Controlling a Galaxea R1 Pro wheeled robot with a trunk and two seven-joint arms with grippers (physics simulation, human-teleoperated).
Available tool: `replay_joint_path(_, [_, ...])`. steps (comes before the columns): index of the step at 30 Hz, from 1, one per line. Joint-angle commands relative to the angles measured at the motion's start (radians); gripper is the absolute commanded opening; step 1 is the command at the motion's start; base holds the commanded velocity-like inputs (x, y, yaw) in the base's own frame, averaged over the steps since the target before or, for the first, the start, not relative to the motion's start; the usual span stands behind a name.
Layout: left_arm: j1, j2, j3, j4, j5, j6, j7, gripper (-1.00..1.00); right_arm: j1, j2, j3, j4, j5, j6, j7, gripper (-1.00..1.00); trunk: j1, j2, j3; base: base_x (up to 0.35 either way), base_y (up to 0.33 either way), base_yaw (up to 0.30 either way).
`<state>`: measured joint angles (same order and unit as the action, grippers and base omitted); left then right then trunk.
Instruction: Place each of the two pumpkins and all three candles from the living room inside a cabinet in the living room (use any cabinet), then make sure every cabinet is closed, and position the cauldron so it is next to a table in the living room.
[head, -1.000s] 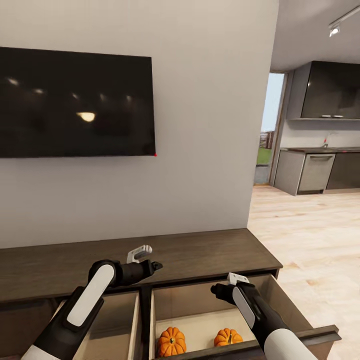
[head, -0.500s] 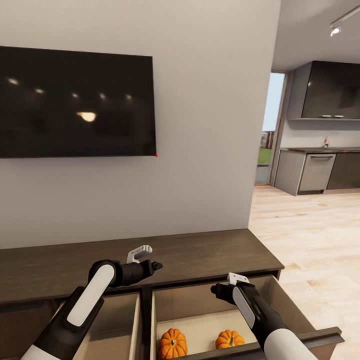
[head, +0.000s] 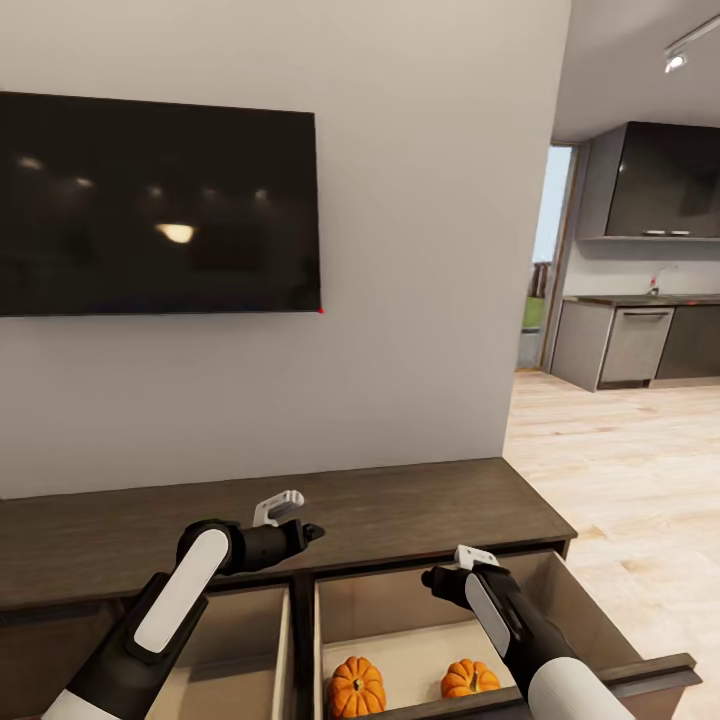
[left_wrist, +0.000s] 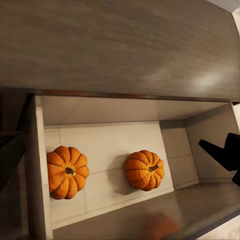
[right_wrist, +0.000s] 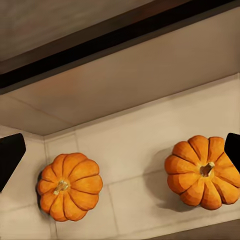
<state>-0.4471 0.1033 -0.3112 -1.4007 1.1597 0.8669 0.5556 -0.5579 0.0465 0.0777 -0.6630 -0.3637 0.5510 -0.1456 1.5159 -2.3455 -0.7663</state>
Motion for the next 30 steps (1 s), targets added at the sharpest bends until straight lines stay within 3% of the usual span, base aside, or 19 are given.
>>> replay_joint_path(1, [-0.001, 0.001, -0.002, -0.001, 0.011, 0.000, 0.010, 1.00, 0.000, 0.000, 0.004, -0.001, -0.011, 0.003, -0.009, 1.00, 0.000, -0.001, -0.001, 0.000, 0.053, 0.000])
replay_joint_path(11, [-0.001, 0.001, 0.001, 0.000, 0.011, 0.000, 0.010, 1.00, 0.000, -0.001, 0.005, -0.001, -0.009, -0.003, -0.009, 1.00, 0.000, -0.001, -0.001, -0.141, 0.175, 0.000])
replay_joint_path(30, [-0.001, 0.001, 0.000, 0.000, 0.011, 0.000, 0.010, 1.00, 0.000, -0.001, 0.003, -0.003, -0.012, -0.003, -0.010, 1.00, 0.000, -0.001, -0.001, -0.258, 0.220, 0.000])
